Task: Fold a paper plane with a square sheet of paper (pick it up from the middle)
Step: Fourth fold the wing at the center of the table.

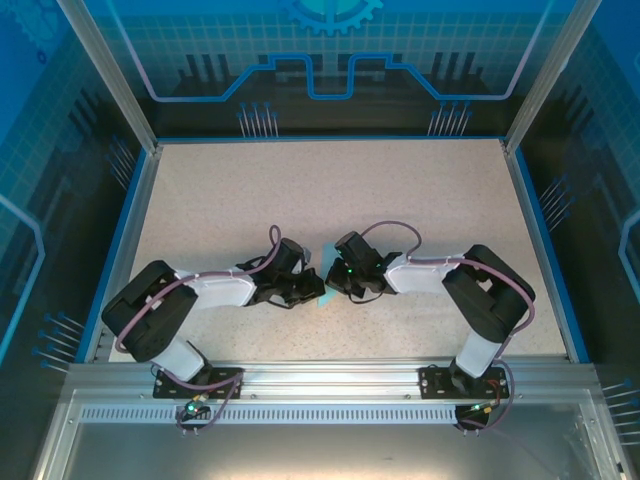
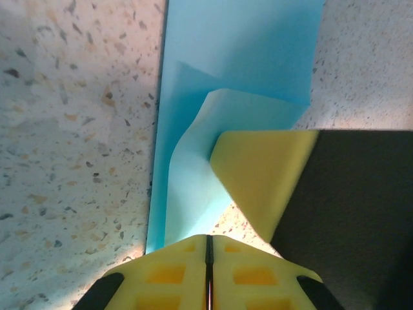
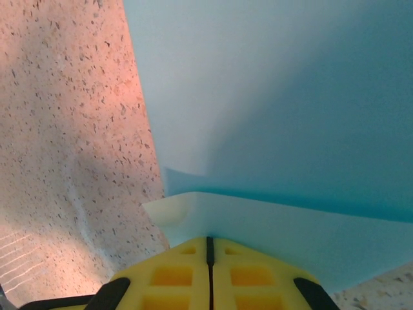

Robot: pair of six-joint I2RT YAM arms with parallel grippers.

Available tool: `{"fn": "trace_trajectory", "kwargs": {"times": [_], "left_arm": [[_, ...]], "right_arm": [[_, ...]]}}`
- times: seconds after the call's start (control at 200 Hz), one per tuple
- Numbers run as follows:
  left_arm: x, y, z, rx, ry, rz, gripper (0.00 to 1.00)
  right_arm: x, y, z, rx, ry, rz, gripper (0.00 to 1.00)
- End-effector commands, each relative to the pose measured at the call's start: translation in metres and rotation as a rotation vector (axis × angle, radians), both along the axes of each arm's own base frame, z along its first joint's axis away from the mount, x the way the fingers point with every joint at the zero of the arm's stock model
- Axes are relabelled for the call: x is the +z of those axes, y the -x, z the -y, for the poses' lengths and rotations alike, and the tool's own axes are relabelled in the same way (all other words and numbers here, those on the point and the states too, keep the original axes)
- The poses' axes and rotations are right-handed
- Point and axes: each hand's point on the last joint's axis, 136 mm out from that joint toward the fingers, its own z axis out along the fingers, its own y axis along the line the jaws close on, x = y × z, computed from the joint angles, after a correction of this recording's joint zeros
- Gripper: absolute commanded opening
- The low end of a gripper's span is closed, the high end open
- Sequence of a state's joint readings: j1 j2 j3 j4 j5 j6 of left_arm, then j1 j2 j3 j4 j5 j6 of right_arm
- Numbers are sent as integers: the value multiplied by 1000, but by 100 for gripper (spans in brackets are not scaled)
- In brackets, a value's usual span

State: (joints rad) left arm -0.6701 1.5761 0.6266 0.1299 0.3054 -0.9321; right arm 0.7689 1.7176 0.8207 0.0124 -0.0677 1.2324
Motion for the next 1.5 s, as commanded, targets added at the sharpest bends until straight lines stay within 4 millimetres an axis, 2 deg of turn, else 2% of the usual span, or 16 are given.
{"fn": "trace_trajectory", "kwargs": {"times": [0.0,0.1,0.23,0.345,0.55,0.73,1.1,1.415,1.495], "left_arm": [[-3,6,11,-28,21,-34,7],[-13,9,5,-19,-13,-62,6],[-27,12,-12,14,-111,-88,5],[-36,15,-19,26,-155,-109,4],[-44,18,-24,29,-186,-132,3],[-45,21,-29,31,-209,-139,3],[-52,28,-36,19,-252,-159,3],[-47,26,-32,11,-234,-157,3],[-43,24,-30,5,-228,-149,4]], "right_arm": [[-5,-3,3,8,-4,-9,4],[-5,-4,4,20,-9,-3,4],[2,-5,4,71,-8,37,4],[5,2,9,141,12,69,5],[-8,24,15,229,17,35,5],[-20,27,19,256,41,14,5],[-32,-6,57,225,0,46,10],[-27,-44,102,149,22,89,12],[-19,-54,110,135,26,109,13]]}}
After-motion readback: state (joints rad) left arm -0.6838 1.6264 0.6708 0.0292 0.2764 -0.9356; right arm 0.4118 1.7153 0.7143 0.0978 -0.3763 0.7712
